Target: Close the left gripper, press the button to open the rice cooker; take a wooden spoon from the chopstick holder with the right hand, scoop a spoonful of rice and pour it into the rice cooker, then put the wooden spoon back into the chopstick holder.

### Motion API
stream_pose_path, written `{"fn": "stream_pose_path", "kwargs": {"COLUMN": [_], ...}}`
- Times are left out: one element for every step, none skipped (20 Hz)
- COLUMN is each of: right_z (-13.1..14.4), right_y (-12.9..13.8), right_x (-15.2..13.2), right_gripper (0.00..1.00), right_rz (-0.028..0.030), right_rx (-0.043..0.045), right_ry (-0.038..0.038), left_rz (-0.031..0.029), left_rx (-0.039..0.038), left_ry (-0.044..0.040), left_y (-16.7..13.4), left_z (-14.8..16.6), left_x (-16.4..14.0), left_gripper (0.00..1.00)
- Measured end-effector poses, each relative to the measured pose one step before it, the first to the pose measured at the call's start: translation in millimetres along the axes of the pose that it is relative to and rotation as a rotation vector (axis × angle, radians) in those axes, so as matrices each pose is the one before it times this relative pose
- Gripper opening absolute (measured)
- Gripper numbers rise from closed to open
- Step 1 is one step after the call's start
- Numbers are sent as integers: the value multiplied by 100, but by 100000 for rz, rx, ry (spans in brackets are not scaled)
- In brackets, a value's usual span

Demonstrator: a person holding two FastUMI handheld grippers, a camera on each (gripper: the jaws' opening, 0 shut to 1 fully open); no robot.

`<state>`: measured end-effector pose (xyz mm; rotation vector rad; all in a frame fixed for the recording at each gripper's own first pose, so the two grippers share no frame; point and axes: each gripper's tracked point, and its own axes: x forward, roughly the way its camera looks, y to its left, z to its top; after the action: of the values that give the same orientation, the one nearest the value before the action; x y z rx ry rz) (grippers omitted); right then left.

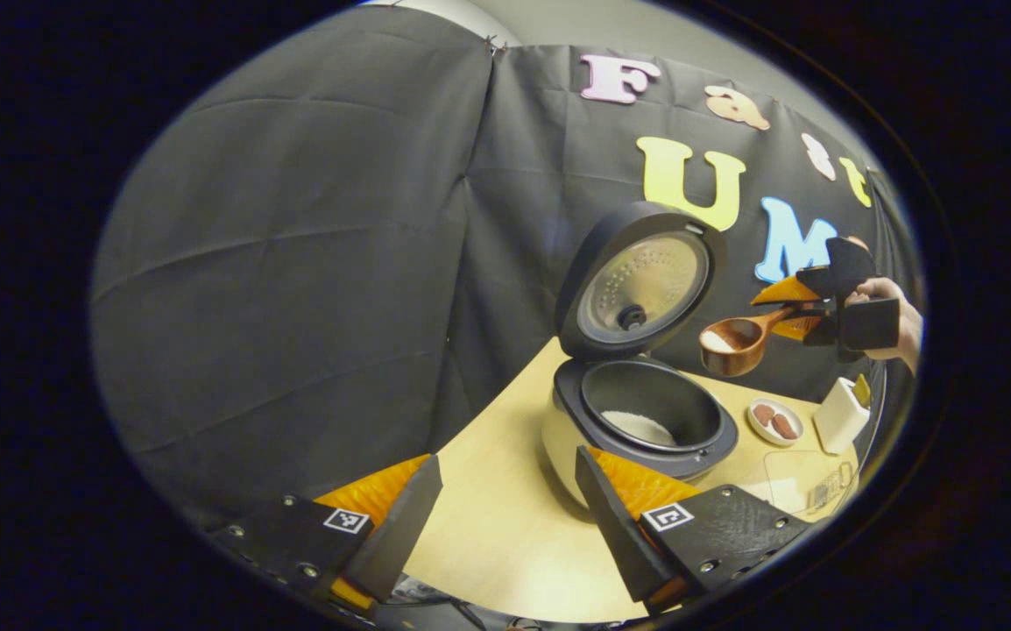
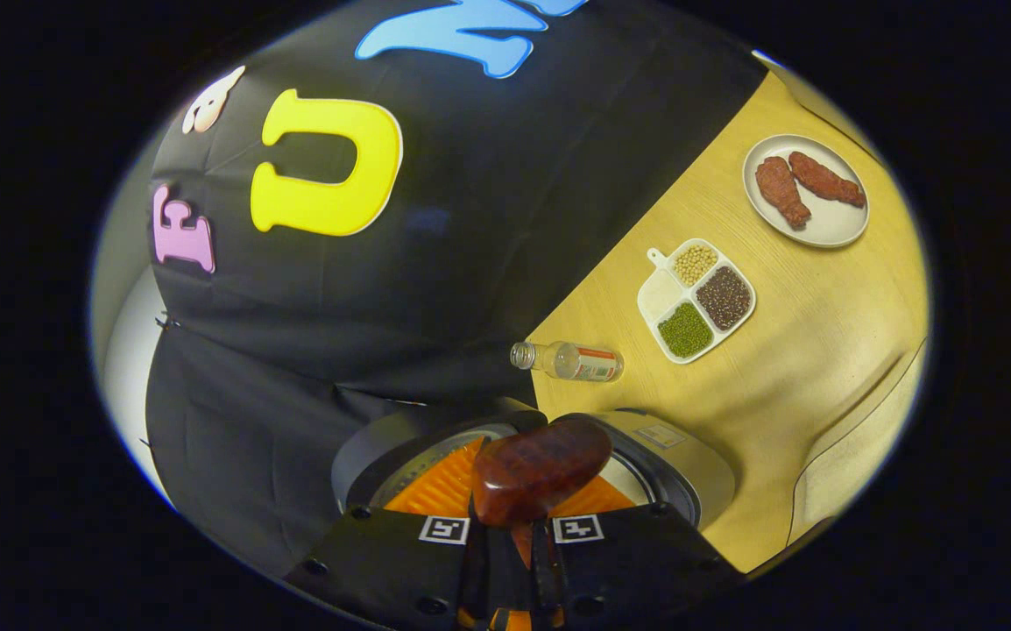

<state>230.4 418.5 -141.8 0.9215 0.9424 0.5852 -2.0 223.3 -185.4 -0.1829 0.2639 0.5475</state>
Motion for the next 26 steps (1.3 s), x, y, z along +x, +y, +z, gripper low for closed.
{"fn": "stream_pose_path", "kwargs": {"right_z": [-349, -254, -291, -299, -253, -322, -200, -301, -344, -232, -260, -207, -218, -219, -349, -168, -309, -178, 26, -226, -154, -163, -133, -120, -231, -50], "right_y": [-134, 26, 361, 240, 291, 177, 392, 335, 476, 612, 545, 349, 453, 414, 533, 504, 485, 491, 448, 447, 825, 532, 367, 497, 458, 506], "right_x": [806, 640, 585, 412, 290, 294, 344, 138, 118, 152, 124, 108, -11, 12, 184, 115, 311, 151, 4, 259, 64, 7, 141, 84, 161, 174], "right_gripper": [20, 21, 17, 20, 20, 21, 20, 17, 20, 21, 20, 20, 20, 17, 20, 20, 21, 21, 21, 20, 17, 17, 20, 20, 21, 21], "right_rz": [-1578, -1352, -774, -387, -431, -523, -443, 11, 297, 1321, 1325, 650, 263, 280, 473, 567, 344, 287, 755, 1289, 1265, 840, 469, 202, 328, 883], "right_rx": [-6828, -7400, -7346, -6620, -6004, -5307, -4913, -4279, -2989, -2632, -3044, -3534, -3901, -4007, -3654, -3598, -3451, -3017, -2545, -2458, -3181, -3811, -4252, -4448, -4151, -4220], "right_ry": [31, -281, -417, -250, -123, 214, 338, 384, -345, -437, -730, -295, -205, 53, 320, 263, 288, -284, -473, 26, 339, 515, 185, 290, 568, 222], "left_rz": [56, 276, 522, 845, 998, 1298, 1455, 625, 490, 151, -143, -35, 188, 229, 182, 165, -56, -101, 0, 168, 199, 32, -122, 96, -226, -354], "left_rx": [207, 363, 413, 247, -190, -407, -821, -1188, -1226, -1053, -431, 453, 1222, 1358, 1141, 615, -66, -465, -576, -339, -153, -59, 131, 307, 168, -278], "left_ry": [175, -164, -372, -302, -241, 80, 140, 71, 540, 799, 302, -52, -69, -158, -136, -54, -175, -24, 193, 329, 270, 8, 31, 22, -187, -428], "left_y": [73, -57, 174, 340, 184, 308, 240, 107, 70, 247, 75, 80, 96, 282, 135, 169, -4, 146, -127, -186, -95, -134, 9, 11, 1, -34], "left_z": [95, 152, 224, 271, 147, 191, 152, 48, -223, -120, -56, -78, 16, 27, 80, 54, 90, 54, -100, -166, -108, 88, -106, -252, 59, 32], "left_x": [111, 42, -73, 65, 27, 48, -2, -53, -11, 40, 98, -105, 183, 34, 17, -185, -56, -244, -134, -5, -153, -94, -77, -258, -162, -268], "left_gripper": [97, 97, 97, 97, 97, 97, 97, 98, 97, 97, 96, 97, 97, 97, 97, 97, 97, 97, 97, 98, 98, 98, 98, 97, 97, 97]}}
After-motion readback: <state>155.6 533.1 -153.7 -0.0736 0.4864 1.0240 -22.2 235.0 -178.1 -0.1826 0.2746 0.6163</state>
